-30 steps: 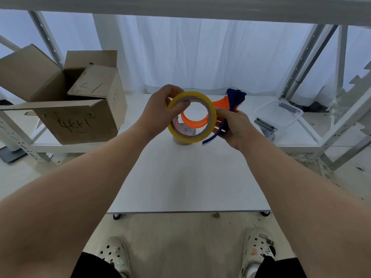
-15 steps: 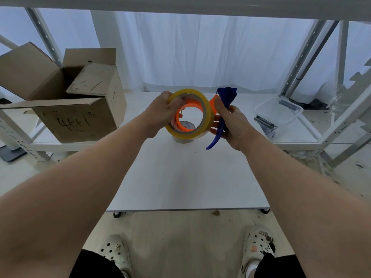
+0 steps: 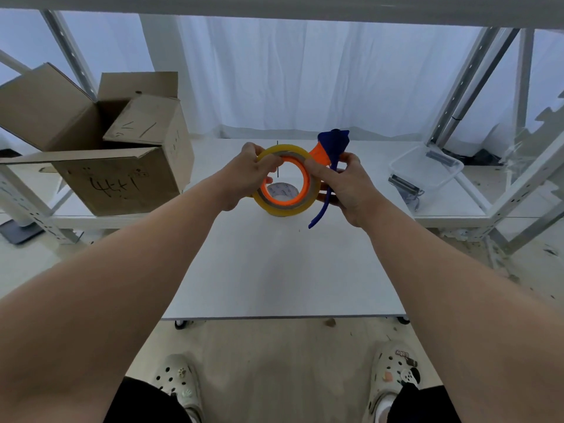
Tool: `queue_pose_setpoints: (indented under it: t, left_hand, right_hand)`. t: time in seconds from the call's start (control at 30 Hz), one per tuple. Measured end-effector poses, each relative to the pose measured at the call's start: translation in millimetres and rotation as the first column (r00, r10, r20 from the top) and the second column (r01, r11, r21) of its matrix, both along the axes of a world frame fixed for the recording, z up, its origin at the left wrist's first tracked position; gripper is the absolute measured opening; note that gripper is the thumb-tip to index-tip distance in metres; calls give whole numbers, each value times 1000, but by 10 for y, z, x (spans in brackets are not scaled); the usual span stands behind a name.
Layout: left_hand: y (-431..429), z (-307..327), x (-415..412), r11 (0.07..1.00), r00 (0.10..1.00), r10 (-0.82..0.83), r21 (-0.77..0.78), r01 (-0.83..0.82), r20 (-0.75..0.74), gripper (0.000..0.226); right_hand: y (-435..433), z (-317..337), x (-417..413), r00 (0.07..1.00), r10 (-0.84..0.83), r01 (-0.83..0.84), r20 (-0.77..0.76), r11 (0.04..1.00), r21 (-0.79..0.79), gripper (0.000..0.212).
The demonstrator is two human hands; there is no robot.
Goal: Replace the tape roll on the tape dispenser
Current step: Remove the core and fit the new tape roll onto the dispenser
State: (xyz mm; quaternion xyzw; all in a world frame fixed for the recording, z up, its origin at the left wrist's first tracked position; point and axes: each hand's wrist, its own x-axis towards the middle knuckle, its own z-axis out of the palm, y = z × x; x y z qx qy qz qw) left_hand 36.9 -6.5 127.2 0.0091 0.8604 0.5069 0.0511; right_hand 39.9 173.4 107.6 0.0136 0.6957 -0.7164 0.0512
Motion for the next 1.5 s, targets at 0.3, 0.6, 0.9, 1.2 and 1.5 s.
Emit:
queue_pose_setpoints:
  t: [0.3,0.6,0.9,1.2,1.5]
  left_hand:
    - [-56,71,77,992,995,-97,78,99,-36,44]
    - [-35,16,51,999,984,-53,-12,52,-169,42]
    - [55,-25,-2,991,995,76,118,-68,-63,38]
    - [20,-116,60,998,998,-48,-45,46,-39,33]
    - [29,-97,56,999,995,-13,34,16,-99,34]
  right_hand:
    - [70,-38,-1,997,63,-69,-44,986,-153,56]
    - [47,-70,-67,996,64,-59,58,996,-73,57]
    - [-49,-97,-76,987,-126,133,104,989,-66,56]
    - [9,-59,-39,903,379,-125,-204,685,718,62]
    - [20,-148,-83,878,432,-97,-206,582,807,59]
